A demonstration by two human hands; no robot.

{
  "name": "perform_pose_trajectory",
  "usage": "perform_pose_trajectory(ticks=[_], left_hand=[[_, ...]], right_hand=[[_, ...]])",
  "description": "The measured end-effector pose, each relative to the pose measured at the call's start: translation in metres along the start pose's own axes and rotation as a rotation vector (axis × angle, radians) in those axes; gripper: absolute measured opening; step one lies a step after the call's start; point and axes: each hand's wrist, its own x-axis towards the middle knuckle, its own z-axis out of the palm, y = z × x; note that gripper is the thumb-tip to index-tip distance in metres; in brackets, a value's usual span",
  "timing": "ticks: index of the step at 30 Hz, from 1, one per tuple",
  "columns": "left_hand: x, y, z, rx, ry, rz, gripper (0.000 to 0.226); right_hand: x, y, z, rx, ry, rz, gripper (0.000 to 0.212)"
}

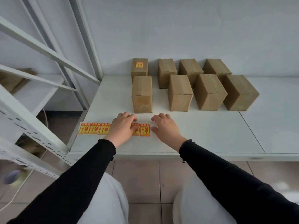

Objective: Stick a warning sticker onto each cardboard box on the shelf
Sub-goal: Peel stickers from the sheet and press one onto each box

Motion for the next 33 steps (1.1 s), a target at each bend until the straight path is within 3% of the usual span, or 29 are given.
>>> perform_pose_trajectory(ticks=[3, 7, 15, 33], left_hand=[[0.003, 0.002, 0.002, 0.012, -0.02, -0.018, 0.022], [0.004, 0.003, 0.004, -0.147, -0.061, -0.069, 0.015], [-0.005, 0.011, -0.018, -0.526, 0.096, -0.099, 0.017], [-0.005, 0.017, -0.022, -0.619, 0.084, -0.07, 0.012]], right_hand=[[0.001, 0.003, 0.004, 0.009, 0.008, 0.003, 0.03], [0.001, 0.001, 0.002, 0.076, 0.031, -0.018, 0.021], [-0.007, -0.004, -0.025, 0.158, 0.369, -0.162, 0.011], [-0.001, 0.001, -0.022, 0.323, 0.374, -0.167, 0.01]])
